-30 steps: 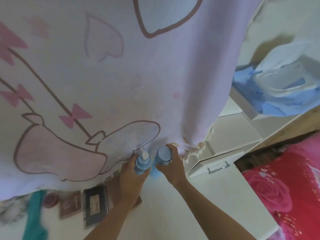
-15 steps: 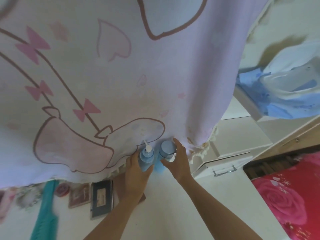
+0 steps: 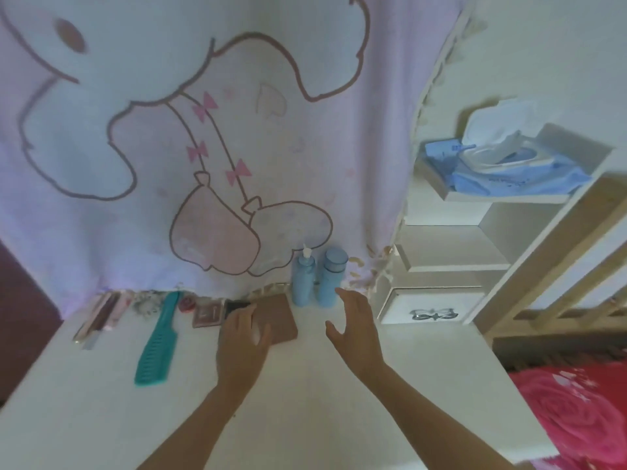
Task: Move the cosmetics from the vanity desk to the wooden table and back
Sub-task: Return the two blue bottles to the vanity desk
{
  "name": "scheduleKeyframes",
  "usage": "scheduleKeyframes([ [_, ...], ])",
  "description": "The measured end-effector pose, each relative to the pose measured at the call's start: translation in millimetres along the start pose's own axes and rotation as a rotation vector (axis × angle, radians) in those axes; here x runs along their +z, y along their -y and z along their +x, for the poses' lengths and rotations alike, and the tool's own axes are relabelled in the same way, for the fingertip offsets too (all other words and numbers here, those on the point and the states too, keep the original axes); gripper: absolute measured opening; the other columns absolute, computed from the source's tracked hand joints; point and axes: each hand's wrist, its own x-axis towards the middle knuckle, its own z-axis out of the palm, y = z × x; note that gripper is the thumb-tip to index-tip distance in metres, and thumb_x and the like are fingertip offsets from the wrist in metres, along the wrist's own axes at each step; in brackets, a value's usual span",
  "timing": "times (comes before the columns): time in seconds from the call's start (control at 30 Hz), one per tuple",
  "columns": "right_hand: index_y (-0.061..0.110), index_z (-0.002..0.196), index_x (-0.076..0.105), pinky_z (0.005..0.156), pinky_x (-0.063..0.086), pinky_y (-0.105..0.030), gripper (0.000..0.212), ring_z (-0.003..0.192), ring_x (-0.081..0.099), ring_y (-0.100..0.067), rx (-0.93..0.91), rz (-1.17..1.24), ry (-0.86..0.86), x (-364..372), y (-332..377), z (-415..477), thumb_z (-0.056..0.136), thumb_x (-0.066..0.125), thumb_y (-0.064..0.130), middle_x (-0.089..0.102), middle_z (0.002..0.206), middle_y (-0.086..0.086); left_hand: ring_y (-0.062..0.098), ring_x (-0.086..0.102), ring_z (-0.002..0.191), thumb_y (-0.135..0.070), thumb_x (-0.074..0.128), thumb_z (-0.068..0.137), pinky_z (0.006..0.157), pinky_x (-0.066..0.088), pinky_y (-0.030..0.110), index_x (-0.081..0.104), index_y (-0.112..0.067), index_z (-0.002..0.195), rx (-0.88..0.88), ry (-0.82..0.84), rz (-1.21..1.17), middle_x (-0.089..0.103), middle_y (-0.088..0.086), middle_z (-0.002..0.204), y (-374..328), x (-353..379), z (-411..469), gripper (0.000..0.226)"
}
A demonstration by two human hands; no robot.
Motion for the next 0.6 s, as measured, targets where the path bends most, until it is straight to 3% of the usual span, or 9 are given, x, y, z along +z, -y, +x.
scheduleKeyframes([
  [0.07, 0.01, 0.121, 0.052, 0.084, 0.047, -0.037, 0.051, 0.11, 0.051, -0.033, -0.085, -0.012, 0.017, -4.6, 14.3, -23.9, 0.071, 0.066, 0.017, 0.055, 0.118, -0.022, 0.037, 0.06, 0.089, -0.027, 0.053, 0.079, 0.07, 0.052, 0.04, 0.058, 0.001, 0.105, 0.022, -0.053, 0.093, 0.062, 0.02, 0.099, 5.9, -24.1, -28.4, 0.038],
  [0.13, 0.014, 0.112, 0.051, 0.074, 0.052, -0.038, 0.05, 0.095, 0.061, -0.037, -0.183, -0.053, 0.04, -7.8, 29.8, -45.1, 0.065, 0.067, 0.019, 0.06, 0.108, -0.021, 0.037, 0.055, 0.102, -0.014, 0.062, 0.082, 0.079, 0.049, 0.042, 0.057, 0.0, 0.11, -0.022, -0.105, 0.149, 0.061, 0.019, 0.109, 10.2, -53.9, -55.2, 0.032],
  [0.3, 0.014, 0.097, 0.06, 0.063, 0.054, -0.036, 0.042, 0.081, 0.065, -0.032, -0.334, -0.055, 0.12, -5.9, 83.6, -85.2, 0.058, 0.066, 0.026, 0.065, 0.097, -0.014, 0.042, 0.058, 0.09, -0.026, 0.052, 0.079, 0.071, 0.053, 0.045, 0.059, 0.003, 0.105, 0.0, -0.21, 0.262, 0.064, 0.022, 0.1, 22.6, -127.8, -113.3, 0.039],
  [0.37, 0.018, 0.1, 0.054, 0.065, 0.054, -0.037, 0.044, 0.083, 0.065, -0.032, -0.409, -0.031, 0.169, 5.2, 114.6, -97.6, 0.059, 0.066, 0.029, 0.065, 0.097, -0.012, 0.042, 0.059, 0.092, -0.031, 0.046, 0.08, 0.076, 0.051, 0.046, 0.06, 0.002, 0.106, 0.002, -0.274, 0.308, 0.064, 0.022, 0.105, 33.5, -159.8, -137.9, 0.045],
  [0.5, 0.015, 0.097, 0.063, 0.065, 0.055, -0.04, 0.041, 0.086, 0.065, -0.034, -0.539, 0.028, 0.253, 37.2, 199.8, -126.5, 0.059, 0.066, 0.03, 0.066, 0.097, -0.014, 0.038, 0.053, 0.101, -0.038, 0.038, 0.08, 0.085, 0.046, 0.049, 0.059, 0.003, 0.112, -0.117, -0.374, 0.32, 0.06, 0.023, 0.112, 69.4, -235.4, -195.8, 0.056],
  [0.6, 0.018, 0.1, 0.06, 0.066, 0.055, -0.038, 0.036, 0.089, 0.063, -0.029, -0.67, 0.107, 0.334, 62.3, 275.5, -162.6, 0.066, 0.059, 0.033, 0.066, 0.098, -0.011, 0.029, 0.043, 0.1, -0.038, 0.038, 0.08, 0.083, 0.047, 0.049, 0.059, 0.005, 0.112, -0.223, -0.476, 0.381, 0.061, 0.024, 0.108, 104.8, -300.1, -248.8, 0.057],
])
